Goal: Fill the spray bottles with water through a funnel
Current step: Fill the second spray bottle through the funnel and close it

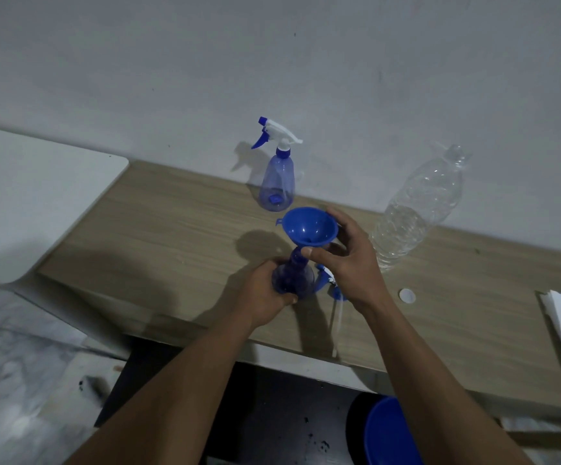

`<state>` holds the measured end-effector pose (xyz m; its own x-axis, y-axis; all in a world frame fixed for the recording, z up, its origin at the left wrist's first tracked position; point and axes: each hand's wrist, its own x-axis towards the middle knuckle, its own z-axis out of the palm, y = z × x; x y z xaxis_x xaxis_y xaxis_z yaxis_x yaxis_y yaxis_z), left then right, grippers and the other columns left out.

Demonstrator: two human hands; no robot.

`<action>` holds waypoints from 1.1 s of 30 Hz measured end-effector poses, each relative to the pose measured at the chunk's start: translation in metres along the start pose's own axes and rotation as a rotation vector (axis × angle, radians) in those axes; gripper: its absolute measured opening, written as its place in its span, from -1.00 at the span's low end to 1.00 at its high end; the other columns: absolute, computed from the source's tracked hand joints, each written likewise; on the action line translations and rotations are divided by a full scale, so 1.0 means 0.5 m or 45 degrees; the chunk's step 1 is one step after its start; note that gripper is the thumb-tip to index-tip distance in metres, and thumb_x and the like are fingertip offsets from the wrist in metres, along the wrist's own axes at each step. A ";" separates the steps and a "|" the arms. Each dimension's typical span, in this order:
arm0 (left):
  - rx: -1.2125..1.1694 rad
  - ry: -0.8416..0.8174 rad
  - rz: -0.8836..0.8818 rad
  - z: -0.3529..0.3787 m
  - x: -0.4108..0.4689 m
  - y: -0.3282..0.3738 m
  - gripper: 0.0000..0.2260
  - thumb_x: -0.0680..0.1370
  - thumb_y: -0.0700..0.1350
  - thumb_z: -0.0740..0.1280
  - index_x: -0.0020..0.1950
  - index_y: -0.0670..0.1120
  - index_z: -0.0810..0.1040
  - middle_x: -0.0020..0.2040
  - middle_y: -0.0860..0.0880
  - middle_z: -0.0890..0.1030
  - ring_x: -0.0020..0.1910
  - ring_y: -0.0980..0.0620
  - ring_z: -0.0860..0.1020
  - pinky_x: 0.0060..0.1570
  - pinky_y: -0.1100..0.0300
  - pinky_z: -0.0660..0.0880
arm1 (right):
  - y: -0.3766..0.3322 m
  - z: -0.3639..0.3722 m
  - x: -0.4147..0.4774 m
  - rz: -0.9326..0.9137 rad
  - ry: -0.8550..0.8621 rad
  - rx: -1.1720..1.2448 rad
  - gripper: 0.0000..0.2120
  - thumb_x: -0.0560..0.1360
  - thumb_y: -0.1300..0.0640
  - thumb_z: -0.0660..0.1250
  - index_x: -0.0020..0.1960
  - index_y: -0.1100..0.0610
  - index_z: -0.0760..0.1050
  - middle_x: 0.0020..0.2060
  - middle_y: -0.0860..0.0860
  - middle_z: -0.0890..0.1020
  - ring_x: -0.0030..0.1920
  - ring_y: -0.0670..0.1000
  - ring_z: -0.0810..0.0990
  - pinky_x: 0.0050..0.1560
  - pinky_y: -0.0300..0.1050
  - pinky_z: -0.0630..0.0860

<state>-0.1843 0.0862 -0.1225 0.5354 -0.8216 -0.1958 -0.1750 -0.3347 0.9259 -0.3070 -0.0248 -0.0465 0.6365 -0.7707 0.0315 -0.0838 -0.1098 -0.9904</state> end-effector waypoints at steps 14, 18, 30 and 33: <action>0.081 -0.022 -0.001 -0.007 -0.005 0.009 -0.39 0.28 -0.28 0.57 0.28 0.02 0.51 0.08 0.10 0.64 0.03 0.17 0.62 -0.07 0.32 0.54 | 0.029 0.002 -0.014 -0.016 -0.066 -0.201 -0.24 0.31 0.12 0.66 0.42 -0.07 0.41 0.28 -0.16 0.59 0.27 -0.12 0.59 0.25 0.02 0.58; 0.085 -0.015 -0.018 -0.007 -0.010 0.019 -0.40 0.30 -0.31 0.56 0.26 -0.01 0.48 0.07 0.11 0.61 0.00 0.16 0.59 -0.15 0.49 0.47 | 0.025 -0.002 -0.016 -0.014 -0.049 -0.250 -0.25 0.34 0.09 0.63 0.45 -0.07 0.39 0.29 -0.15 0.58 0.25 -0.14 0.59 0.21 0.01 0.61; 0.254 0.004 0.030 -0.005 -0.024 0.045 -0.44 0.39 -0.32 0.49 0.35 -0.10 0.44 0.21 -0.07 0.58 -0.02 0.12 0.48 -0.24 0.62 0.34 | -0.004 0.006 -0.020 0.010 -0.043 -0.435 -0.30 0.33 -0.01 0.63 0.32 -0.24 0.32 0.06 -0.36 0.53 0.05 -0.32 0.56 0.17 -0.06 0.61; 0.262 -0.005 0.030 -0.007 -0.027 0.048 -0.43 0.40 -0.33 0.48 0.37 -0.11 0.42 0.24 -0.08 0.55 0.00 0.13 0.46 -0.25 0.64 0.32 | -0.006 0.008 -0.019 0.007 -0.034 -0.461 -0.23 0.31 -0.05 0.63 0.41 -0.14 0.35 0.11 -0.26 0.56 0.05 -0.29 0.57 0.19 -0.01 0.60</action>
<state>-0.1929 0.0909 -0.0965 0.5262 -0.8319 -0.1763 -0.3527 -0.4021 0.8449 -0.3096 -0.0145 -0.0442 0.6544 -0.7559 0.0180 -0.3505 -0.3244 -0.8786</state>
